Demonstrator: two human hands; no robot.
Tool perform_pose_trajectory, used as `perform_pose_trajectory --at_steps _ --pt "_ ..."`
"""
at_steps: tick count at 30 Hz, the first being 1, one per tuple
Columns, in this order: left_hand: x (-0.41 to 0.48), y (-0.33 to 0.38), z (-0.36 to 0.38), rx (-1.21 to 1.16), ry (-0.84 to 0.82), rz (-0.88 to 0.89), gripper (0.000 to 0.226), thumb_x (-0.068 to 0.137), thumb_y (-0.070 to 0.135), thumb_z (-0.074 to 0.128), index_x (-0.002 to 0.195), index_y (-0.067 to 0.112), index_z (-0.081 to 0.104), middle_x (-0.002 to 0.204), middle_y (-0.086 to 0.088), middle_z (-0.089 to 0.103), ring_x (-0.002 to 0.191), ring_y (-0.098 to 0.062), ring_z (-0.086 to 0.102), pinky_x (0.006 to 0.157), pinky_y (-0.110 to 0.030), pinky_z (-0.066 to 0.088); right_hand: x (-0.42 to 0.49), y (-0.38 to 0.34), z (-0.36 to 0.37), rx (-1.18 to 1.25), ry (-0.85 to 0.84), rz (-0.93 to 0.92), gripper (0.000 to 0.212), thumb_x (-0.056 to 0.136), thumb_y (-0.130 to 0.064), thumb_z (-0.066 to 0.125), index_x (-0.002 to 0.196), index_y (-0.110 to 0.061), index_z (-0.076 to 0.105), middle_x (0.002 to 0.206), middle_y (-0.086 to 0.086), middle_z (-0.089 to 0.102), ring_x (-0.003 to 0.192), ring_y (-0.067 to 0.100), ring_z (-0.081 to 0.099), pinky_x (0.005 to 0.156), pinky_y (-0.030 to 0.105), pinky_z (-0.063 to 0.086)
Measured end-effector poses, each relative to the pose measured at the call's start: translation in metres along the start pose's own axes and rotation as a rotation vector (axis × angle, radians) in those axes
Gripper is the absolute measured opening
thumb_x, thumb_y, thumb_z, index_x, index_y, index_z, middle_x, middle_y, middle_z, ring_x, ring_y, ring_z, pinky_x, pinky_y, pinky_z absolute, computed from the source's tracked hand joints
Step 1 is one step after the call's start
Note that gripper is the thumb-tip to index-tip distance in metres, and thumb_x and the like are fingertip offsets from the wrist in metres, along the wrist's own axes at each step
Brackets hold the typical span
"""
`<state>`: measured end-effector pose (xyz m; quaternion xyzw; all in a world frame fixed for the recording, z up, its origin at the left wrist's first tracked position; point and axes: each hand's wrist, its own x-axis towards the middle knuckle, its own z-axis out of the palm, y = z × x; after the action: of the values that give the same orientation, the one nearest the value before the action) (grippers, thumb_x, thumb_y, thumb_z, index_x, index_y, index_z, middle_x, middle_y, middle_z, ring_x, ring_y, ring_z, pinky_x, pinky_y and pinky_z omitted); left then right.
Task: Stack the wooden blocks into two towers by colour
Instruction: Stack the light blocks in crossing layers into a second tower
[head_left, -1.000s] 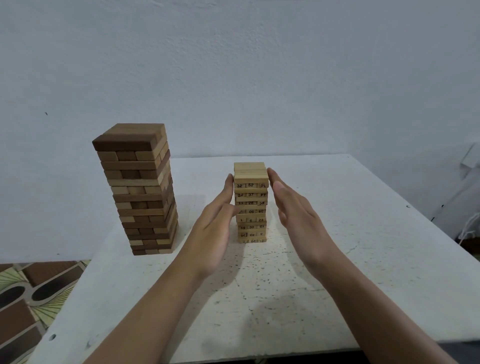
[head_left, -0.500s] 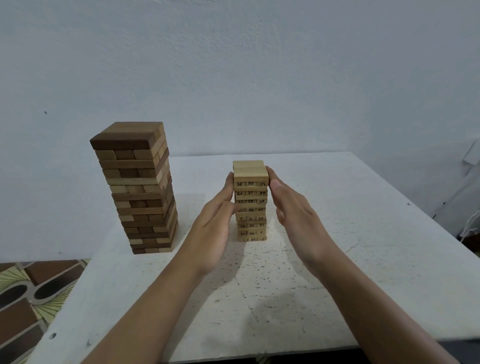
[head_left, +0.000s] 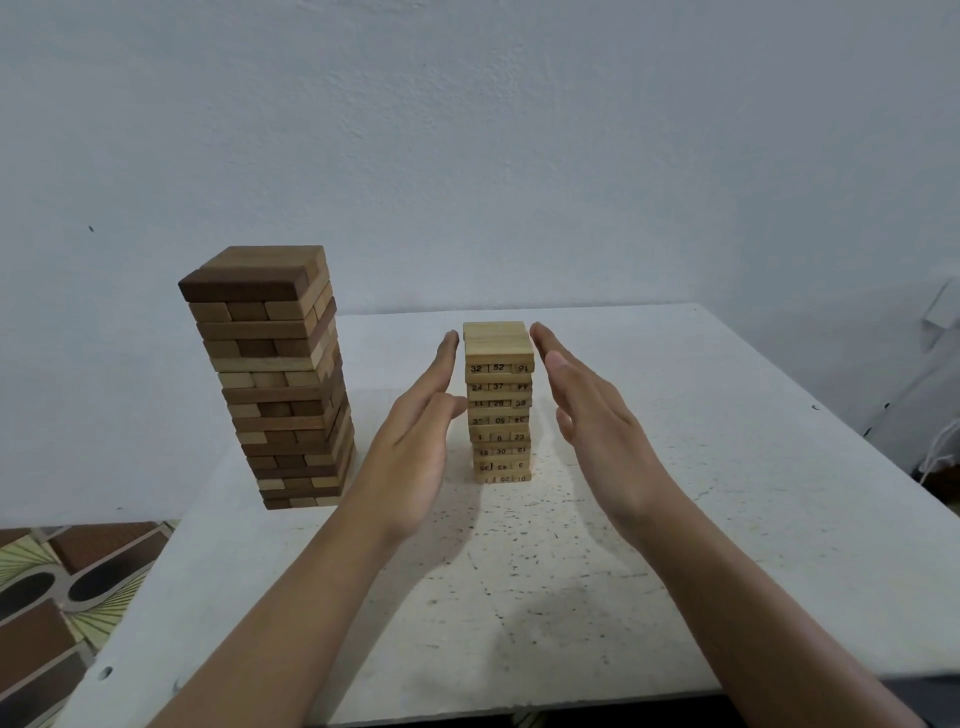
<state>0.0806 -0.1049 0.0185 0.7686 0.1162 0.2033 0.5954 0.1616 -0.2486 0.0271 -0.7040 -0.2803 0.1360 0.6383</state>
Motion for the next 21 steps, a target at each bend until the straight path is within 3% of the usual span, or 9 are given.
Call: perform_pose_trajectory --at_steps 6,9,13,18,21 --pt "0.0045 0.001 0.0005 -0.016 -0.006 -0.011 0.052 0.109 0.023 0.031 0.154 0.05 0.032 0.159 0.031 0.03 0.129 0.023 0.035 0.093 -0.004 0.027 0.0012 -0.0052 0.001 -0.008 -0.01 0.004 0.049 0.106 -0.051 0.029 0.155 -0.047 0.03 0.158 -0.03 0.028 0.131 -0.018 0.024 0.113 0.019 0.022" --pt "0.0056 0.0014 0.0009 -0.013 -0.003 -0.007 0.051 0.11 0.023 0.031 0.154 0.049 0.033 0.158 0.031 0.031 0.121 0.029 0.037 0.092 -0.005 0.031 0.0019 -0.0056 0.0007 -0.009 -0.016 0.009 0.049 0.106 -0.05 0.029 0.155 -0.047 0.029 0.159 -0.029 0.027 0.132 -0.017 0.023 0.115 0.02 0.021" --pt "0.0064 0.0013 0.0013 -0.014 0.002 0.004 0.052 0.109 0.023 0.032 0.154 0.049 0.034 0.159 0.031 0.031 0.142 0.013 0.028 0.106 -0.012 0.025 0.0031 -0.0037 0.001 0.009 -0.021 0.002 0.049 0.107 -0.049 0.03 0.155 -0.045 0.03 0.159 -0.03 0.027 0.133 -0.018 0.023 0.111 0.016 0.021" --pt "0.0064 0.0012 0.0019 -0.01 -0.01 0.013 0.051 0.109 0.024 0.033 0.154 0.048 0.034 0.159 0.031 0.031 0.145 0.01 0.026 0.102 -0.011 0.026 0.005 -0.0005 0.0015 0.021 -0.04 -0.006 0.048 0.107 -0.047 0.029 0.156 -0.044 0.03 0.157 -0.031 0.03 0.126 -0.023 0.029 0.094 0.001 0.025" --pt "0.0054 0.0016 0.0007 -0.006 -0.012 0.009 0.052 0.109 0.023 0.033 0.154 0.048 0.033 0.159 0.031 0.031 0.144 0.01 0.028 0.104 -0.011 0.028 0.0058 0.0023 0.0002 0.027 -0.03 -0.019 0.049 0.107 -0.049 0.03 0.155 -0.044 0.031 0.155 -0.033 0.03 0.13 -0.021 0.027 0.104 0.009 0.023"
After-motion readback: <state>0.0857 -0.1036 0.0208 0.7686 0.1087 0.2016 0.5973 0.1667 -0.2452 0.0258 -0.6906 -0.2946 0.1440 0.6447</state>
